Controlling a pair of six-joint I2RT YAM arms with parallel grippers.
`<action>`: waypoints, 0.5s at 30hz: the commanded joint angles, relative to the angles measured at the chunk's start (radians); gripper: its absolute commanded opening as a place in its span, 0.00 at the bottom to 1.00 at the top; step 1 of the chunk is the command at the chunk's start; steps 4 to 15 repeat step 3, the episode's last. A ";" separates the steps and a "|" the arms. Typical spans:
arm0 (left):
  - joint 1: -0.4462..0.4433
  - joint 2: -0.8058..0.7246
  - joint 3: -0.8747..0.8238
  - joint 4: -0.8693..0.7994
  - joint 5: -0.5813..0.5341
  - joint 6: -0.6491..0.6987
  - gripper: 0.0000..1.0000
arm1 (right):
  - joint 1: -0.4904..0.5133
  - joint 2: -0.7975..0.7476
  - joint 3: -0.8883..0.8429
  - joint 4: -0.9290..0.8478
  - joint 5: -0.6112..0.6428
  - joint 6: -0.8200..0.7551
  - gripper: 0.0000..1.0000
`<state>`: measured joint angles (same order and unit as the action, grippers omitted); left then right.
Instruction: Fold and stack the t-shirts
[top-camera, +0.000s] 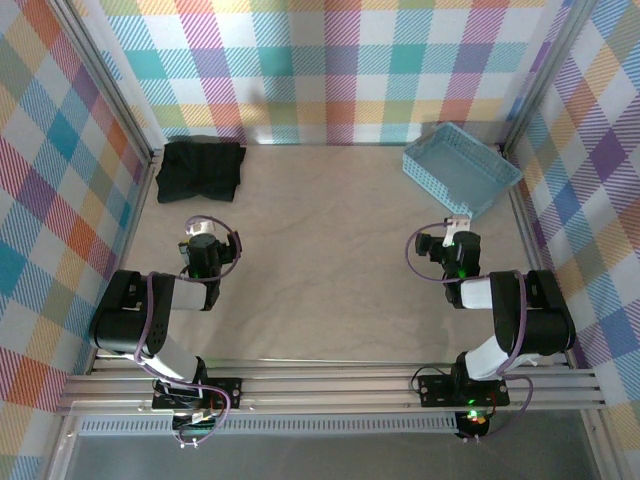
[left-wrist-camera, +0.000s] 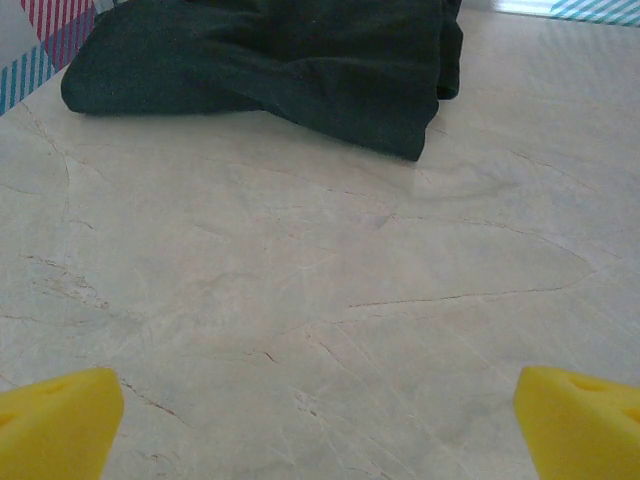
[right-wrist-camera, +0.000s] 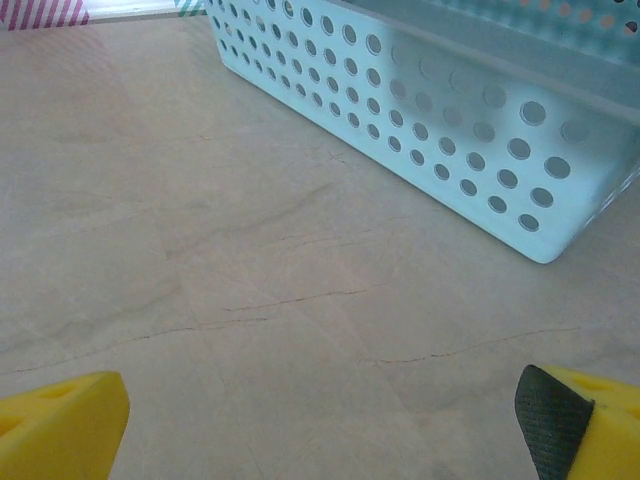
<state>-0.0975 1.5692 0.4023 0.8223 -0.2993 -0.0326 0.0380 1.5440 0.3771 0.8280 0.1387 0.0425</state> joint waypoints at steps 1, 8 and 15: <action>0.002 -0.005 -0.002 0.023 0.002 0.011 1.00 | -0.007 -0.007 0.023 0.024 -0.028 -0.010 1.00; 0.001 -0.004 -0.002 0.021 0.002 0.012 1.00 | -0.007 -0.010 0.017 0.034 -0.028 -0.011 1.00; 0.001 -0.004 -0.002 0.021 0.002 0.012 1.00 | -0.007 -0.010 0.017 0.034 -0.028 -0.011 1.00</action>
